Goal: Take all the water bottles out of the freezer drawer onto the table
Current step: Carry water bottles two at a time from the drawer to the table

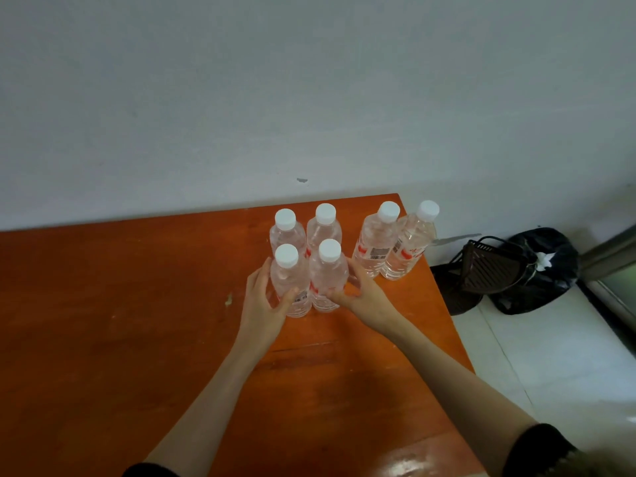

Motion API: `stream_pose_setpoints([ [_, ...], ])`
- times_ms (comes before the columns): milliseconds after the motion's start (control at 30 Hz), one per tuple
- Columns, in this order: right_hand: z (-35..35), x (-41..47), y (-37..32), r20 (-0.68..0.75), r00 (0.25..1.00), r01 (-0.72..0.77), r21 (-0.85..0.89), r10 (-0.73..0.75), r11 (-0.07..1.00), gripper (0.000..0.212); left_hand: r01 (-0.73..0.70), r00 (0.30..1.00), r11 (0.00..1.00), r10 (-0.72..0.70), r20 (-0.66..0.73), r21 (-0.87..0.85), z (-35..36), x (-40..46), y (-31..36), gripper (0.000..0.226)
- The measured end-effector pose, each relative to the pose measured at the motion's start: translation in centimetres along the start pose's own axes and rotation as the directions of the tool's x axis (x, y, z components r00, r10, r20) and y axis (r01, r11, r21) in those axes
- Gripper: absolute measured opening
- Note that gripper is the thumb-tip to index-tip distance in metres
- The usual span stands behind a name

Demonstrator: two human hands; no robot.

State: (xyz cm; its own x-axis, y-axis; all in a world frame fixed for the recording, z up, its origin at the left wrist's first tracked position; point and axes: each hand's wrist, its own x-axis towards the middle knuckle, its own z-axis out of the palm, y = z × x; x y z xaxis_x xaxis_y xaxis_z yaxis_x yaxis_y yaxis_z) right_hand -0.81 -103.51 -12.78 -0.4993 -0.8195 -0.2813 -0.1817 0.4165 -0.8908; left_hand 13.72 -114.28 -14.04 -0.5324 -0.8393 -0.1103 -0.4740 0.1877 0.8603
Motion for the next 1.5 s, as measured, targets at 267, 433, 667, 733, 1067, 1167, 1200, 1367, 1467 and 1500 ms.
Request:
stream_pose_setpoints([
  [267, -2.7, -8.3, 2.5, -0.152, 0.984, 0.011, -0.460, -0.092, 0.888, 0.069, 0.031, 0.974, 0.966, -0.087, 0.210, 0.255, 2.3, -6.4, -0.3, 0.062],
  [433, -7.2, -17.1, 4.3, -0.281, 0.942, -0.067, -0.695, -0.185, 0.716, 0.076, -0.397, 0.882, 0.872, 0.276, 0.382, 0.287, 4.4, -10.3, 5.4, 0.068],
  [667, -13.0, -36.5, 5.8, -0.545, 0.820, -0.364, -0.733, -0.174, 0.575, 0.087, -0.857, 0.511, 0.436, 0.652, 0.560, 0.275, 10.4, -21.6, 15.3, 0.071],
  [733, -14.2, -42.5, 6.6, -0.634, 0.755, -0.470, -0.699, -0.164, 0.539, 0.090, -0.900, 0.428, 0.385, 0.688, 0.587, 0.206, 12.7, -26.1, 17.5, 0.070],
  [1067, -15.9, -67.5, 11.9, -0.922, 0.386, -0.781, -0.332, -0.008, 0.529, 0.088, -0.968, 0.018, 0.182, 0.733, 0.680, -0.171, 24.1, -47.3, 22.9, 0.079],
  [1167, -16.0, -73.2, 14.3, -0.963, 0.267, -0.812, -0.208, 0.030, 0.546, 0.087, -0.952, -0.102, 0.130, 0.715, 0.691, -0.275, 28.0, -52.5, 24.1, 0.079],
  [1200, -16.1, -75.0, 15.2, -0.972, 0.232, -0.823, -0.170, 0.048, 0.543, 0.087, -0.945, -0.139, 0.112, 0.712, 0.689, -0.307, 29.3, -54.2, 24.5, 0.080],
  [1367, -18.4, -83.3, 19.4, -0.986, 0.066, -0.875, 0.017, 0.155, 0.484, 0.086, -0.894, -0.327, 0.019, 0.655, 0.681, -0.448, 36.3, -62.3, 26.4, 0.089],
  [1467, -21.5, -87.7, 22.2, -0.985, -0.018, -0.880, 0.096, 0.170, 0.465, 0.083, -0.865, -0.387, -0.007, 0.646, 0.658, -0.502, 41.4, -66.6, 28.5, 0.079],
  [1500, -22.7, -89.1, 23.0, -0.984, -0.039, -0.882, 0.115, 0.171, 0.458, 0.082, -0.859, -0.396, -0.011, 0.647, 0.652, -0.511, 43.0, -68.0, 29.5, 0.079],
])
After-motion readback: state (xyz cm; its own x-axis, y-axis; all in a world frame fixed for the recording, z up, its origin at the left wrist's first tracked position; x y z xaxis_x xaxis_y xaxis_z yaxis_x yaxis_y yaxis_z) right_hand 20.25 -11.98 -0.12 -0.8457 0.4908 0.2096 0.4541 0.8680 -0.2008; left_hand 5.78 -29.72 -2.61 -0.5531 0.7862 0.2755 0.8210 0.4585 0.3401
